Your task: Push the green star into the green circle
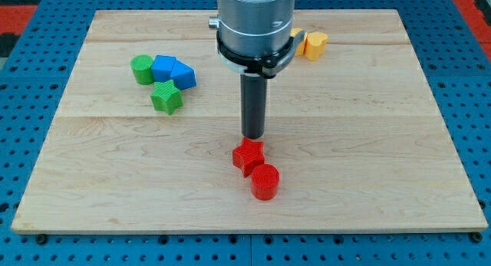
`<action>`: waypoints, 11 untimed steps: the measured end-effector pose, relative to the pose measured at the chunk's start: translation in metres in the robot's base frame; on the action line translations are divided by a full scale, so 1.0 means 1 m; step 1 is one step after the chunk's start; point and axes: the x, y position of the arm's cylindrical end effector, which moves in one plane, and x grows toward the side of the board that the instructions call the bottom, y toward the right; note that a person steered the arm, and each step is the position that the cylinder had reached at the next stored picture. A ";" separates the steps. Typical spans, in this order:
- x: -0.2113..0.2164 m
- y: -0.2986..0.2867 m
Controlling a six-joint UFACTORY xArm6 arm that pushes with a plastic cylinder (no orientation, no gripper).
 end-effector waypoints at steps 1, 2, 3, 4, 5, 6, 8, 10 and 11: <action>0.003 -0.027; 0.031 0.009; 0.014 -0.005; -0.037 -0.011; -0.074 -0.044; -0.053 -0.067; -0.081 -0.171; -0.122 -0.183; -0.148 -0.180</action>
